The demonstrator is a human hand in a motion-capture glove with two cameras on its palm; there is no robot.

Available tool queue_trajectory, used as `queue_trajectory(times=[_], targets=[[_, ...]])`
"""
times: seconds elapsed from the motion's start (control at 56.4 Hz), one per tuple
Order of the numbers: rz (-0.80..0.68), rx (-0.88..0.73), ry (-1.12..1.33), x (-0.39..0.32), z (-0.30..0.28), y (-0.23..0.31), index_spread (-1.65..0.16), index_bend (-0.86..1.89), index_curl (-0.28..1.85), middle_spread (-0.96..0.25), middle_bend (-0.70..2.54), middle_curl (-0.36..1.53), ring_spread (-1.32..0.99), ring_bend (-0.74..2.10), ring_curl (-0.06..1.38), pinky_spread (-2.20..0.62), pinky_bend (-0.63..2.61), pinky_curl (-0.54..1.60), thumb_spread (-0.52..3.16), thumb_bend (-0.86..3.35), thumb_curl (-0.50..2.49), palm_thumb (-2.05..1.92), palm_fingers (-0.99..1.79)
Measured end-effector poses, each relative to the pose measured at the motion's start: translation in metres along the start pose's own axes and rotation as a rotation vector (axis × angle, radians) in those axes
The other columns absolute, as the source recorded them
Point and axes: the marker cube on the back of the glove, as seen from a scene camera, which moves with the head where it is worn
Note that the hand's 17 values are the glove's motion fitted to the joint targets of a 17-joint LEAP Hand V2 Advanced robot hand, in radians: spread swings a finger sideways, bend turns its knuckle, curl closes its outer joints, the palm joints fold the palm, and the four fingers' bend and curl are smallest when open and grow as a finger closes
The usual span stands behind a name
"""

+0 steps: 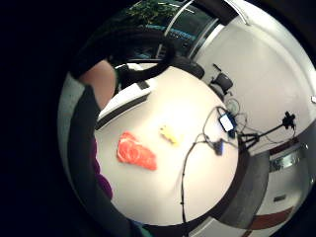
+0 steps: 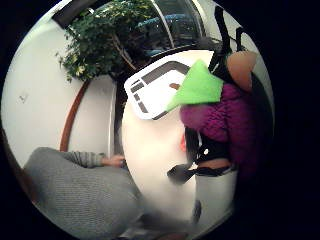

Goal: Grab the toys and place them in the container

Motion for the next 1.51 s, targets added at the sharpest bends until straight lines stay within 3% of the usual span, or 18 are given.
queue_trajectory(times=[0.248,0.39,0.532,0.567,0.585,0.638,0.78,1.135,1.507], targets=[[-0.038,-0.103,-0.042,-0.081,0.108,-0.114,-0.37,0.22,0.41,-0.22,0.88,0.61,-0.51,1.03,0.46,-0.3,0.5,0.32,1.46,0.09,0.39,0.4,0.79],[-0.085,-0.163,-0.104,-0.088,0.142,-0.136,-0.37,0.22,0.44,-0.21,0.87,0.62,-0.51,1.02,0.47,-0.29,0.48,0.32,1.47,0.07,0.39,0.39,0.73],[0.012,-0.276,-0.136,-0.07,0.162,-0.132,-0.38,0.21,0.46,-0.21,0.86,0.62,-0.51,1.01,0.47,-0.27,0.47,0.33,1.49,0.05,0.37,0.37,0.65],[0.025,-0.333,-0.143,-0.068,0.168,-0.127,-0.38,0.16,0.46,-0.23,0.75,0.6,-0.51,0.95,0.46,-0.21,0.51,0.36,1.48,0.02,0.35,0.32,0.38],[0.028,-0.358,-0.142,-0.067,0.171,-0.125,-0.37,0.11,0.45,-0.23,0.62,0.56,-0.49,0.89,0.46,-0.18,0.6,0.39,1.47,-0.01,0.34,0.26,0.11],[0.027,-0.387,-0.128,-0.065,0.175,-0.118,-0.34,0.09,0.45,-0.21,0.37,0.49,-0.4,0.77,0.44,-0.12,0.76,0.44,1.4,-0.07,0.31,0.14,-0.26],[-0.017,-0.369,-0.075,-0.06,0.175,-0.106,-0.33,0.09,0.34,-0.18,0.17,0.4,-0.3,0.57,0.33,-0.02,0.8,0.41,1.31,-0.04,0.29,0.02,-0.2],[0.011,-0.354,-0.038,-0.028,0.157,-0.085,-0.31,0.12,0.27,-0.17,0.14,0.33,-0.22,0.49,0.3,0.04,0.77,0.38,1.28,-0.02,0.28,-0.01,-0.15],[0.351,-0.372,0.05,0.149,0.123,-0.019,-0.33,0.17,0.29,-0.18,0.17,0.3,-0.21,0.45,0.3,0.05,0.71,0.36,1.36,-0.01,0.28,0.0,-0.05]])
